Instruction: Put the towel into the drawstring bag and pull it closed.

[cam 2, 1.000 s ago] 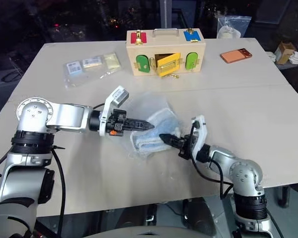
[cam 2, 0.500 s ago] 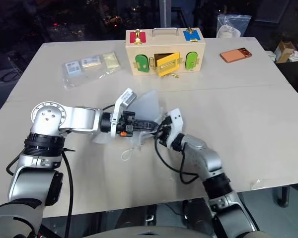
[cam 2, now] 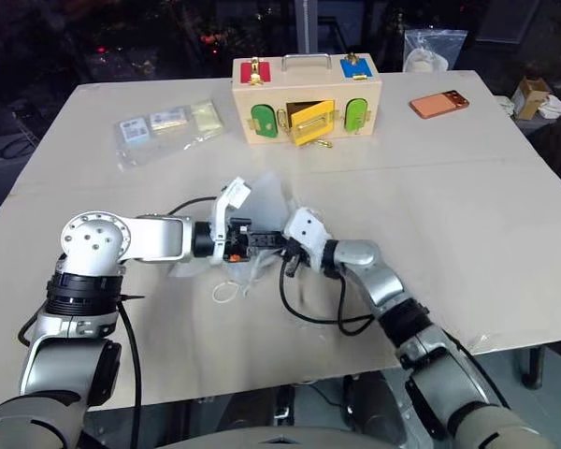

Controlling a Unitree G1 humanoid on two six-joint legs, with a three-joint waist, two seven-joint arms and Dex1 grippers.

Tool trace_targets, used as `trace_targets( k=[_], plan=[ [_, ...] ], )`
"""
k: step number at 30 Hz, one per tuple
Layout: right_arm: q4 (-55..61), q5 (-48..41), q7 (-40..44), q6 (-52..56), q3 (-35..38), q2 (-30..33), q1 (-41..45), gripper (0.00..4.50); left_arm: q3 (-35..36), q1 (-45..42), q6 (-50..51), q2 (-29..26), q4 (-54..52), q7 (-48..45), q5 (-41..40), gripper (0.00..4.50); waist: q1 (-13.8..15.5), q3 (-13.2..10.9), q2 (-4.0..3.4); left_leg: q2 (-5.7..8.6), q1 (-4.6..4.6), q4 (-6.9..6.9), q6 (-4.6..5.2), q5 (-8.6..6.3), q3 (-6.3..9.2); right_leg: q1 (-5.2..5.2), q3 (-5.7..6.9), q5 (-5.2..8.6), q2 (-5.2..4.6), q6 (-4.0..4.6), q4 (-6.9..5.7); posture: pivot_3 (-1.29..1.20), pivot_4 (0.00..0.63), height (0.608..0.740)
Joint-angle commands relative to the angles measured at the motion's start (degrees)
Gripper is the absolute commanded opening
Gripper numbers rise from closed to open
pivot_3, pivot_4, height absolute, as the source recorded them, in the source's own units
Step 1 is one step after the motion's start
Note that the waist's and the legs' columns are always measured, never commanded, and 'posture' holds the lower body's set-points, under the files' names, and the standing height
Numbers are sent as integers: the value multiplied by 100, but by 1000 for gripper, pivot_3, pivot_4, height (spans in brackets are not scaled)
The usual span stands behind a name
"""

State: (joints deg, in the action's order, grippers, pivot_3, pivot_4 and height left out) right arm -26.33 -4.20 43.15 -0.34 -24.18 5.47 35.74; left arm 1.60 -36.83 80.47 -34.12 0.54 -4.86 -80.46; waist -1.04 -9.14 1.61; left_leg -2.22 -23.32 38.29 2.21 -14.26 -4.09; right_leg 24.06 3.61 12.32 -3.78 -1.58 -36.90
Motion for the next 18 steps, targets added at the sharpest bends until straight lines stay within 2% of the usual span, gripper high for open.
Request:
trace_targets(
  k=[1, 5, 7, 8, 10, 11, 15, 18],
  plan=[
    [-702, 173, -136, -467, 80, -411, 310, 12, 59, 20, 90, 200, -357, -245, -108, 0, 5, 0, 0, -1, 7, -2, -1, 1, 1, -8, 0, 0, 0, 0, 0, 0, 150, 740],
    [-771, -259, -236, -202, 804, -500, 232, 12, 257, 284, -18, 41, -407, -426, 349, 0, 7, -1, -2, -3, 35, -7, -2, 0, -1, -38, -8, 1, -8, 2, 2, 0, 150, 740],
    [-268, -452, 64, 62, 897, -310, -75, 990, 286, 427, -180, -148, -473, -736, 690, 0, 25, -2, -2, 1, 34, -7, -2, 0, -2, -37, -15, 0, -18, 2, 2, 0, 150, 740],
    [36, -415, 145, 162, 851, -175, -228, 1327, 340, 471, -274, -196, -465, -948, 782, 0, 32, -2, -2, 3, 32, -8, -2, 0, -1, -38, -13, 0, -21, 2, 4, 0, 150, 740],
    [819, -383, 291, 589, 729, 137, -570, 2381, 390, 586, -677, -327, -496, -1711, 1045, 0, 36, -4, -7, 7, 28, -8, -2, -1, -1, -36, -10, 1, -26, 3, 7, 0, 150, 740],
    [1278, -447, 388, 892, 692, 306, -742, 2541, 367, 675, -1048, -415, -540, -2222, 1276, 0, 35, -6, -9, 7, 28, -8, -2, -1, -2, -36, -11, 1, -26, 3, 8, 0, 150, 740],
    [2969, -1061, 466, 2165, 1021, 834, -1138, 2541, 100, 818, -2112, -805, -501, -3608, 2233, 0, -1, -9, -14, 0, 31, -20, -4, -2, -7, -29, -12, 12, -30, 22, 9, 0, 150, 740],
    [3531, -1228, 287, 2619, 1262, 1056, -1183, 2541, 90, 778, -2385, -902, -361, -4228, 2482, 0, 23, -13, -20, -7, 36, -30, -4, -1, -3, -28, -13, 19, -29, 34, 7, 0, 150, 740]
  ],
)
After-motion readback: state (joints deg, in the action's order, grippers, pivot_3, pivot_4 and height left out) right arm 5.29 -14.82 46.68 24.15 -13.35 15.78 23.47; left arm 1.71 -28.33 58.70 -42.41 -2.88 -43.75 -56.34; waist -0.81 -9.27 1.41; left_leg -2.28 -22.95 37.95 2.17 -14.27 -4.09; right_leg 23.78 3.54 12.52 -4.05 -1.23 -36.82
